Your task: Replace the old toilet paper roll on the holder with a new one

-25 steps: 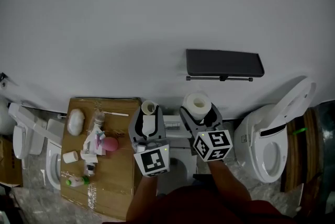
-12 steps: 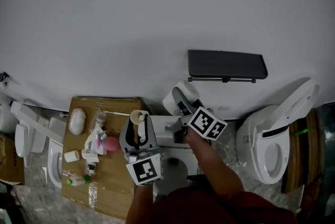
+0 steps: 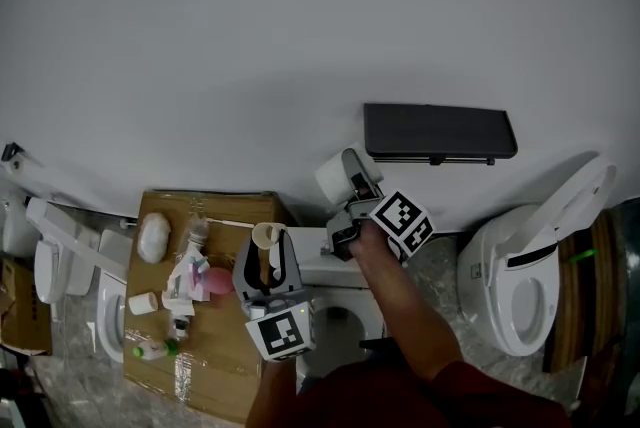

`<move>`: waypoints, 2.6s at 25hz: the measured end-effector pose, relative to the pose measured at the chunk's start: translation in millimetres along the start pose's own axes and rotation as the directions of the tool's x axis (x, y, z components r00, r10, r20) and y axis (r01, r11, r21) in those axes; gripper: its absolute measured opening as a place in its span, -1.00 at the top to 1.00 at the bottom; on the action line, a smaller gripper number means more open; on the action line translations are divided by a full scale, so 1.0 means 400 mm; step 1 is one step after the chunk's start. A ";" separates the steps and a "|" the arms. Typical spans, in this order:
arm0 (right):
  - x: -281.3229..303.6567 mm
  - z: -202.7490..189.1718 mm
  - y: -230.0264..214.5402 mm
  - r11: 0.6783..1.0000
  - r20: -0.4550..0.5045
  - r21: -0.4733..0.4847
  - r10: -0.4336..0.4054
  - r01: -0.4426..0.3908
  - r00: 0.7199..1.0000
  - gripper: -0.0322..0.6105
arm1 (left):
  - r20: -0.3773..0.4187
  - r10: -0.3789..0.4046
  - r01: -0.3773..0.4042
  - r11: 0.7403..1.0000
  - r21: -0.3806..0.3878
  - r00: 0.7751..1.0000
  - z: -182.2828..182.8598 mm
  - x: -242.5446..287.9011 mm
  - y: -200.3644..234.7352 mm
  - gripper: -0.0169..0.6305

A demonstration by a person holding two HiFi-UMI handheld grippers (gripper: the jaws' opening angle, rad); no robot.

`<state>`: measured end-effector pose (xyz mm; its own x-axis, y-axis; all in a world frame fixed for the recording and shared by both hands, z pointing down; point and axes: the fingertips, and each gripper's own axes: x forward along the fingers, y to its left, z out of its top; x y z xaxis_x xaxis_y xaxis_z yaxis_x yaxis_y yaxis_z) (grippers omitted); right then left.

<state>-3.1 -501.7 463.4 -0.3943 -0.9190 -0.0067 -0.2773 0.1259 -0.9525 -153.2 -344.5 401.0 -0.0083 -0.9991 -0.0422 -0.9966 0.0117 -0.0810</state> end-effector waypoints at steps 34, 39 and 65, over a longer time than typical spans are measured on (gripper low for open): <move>-0.099 0.256 -0.100 0.945 0.329 0.297 0.033 -0.136 0.944 -0.28 | -0.012 -0.102 0.102 0.995 -0.025 0.995 -0.025 0.054 -0.102 0.35; -0.101 0.254 -0.100 0.949 0.332 0.287 0.031 -0.132 0.943 -0.29 | -0.010 -0.088 0.088 0.996 0.004 0.996 -0.021 0.055 -0.093 0.35; -0.057 0.148 -0.051 0.934 0.272 0.324 0.064 -0.154 0.960 -0.63 | -0.015 -0.041 0.041 0.999 -0.010 0.999 -0.022 0.038 -0.039 0.35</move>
<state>63.4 -505.3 465.0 -0.1579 -0.9759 -0.1507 0.0855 0.1385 -0.9867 -138.6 -360.2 410.4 0.0317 -0.9992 -0.0234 -0.9969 -0.0299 -0.0730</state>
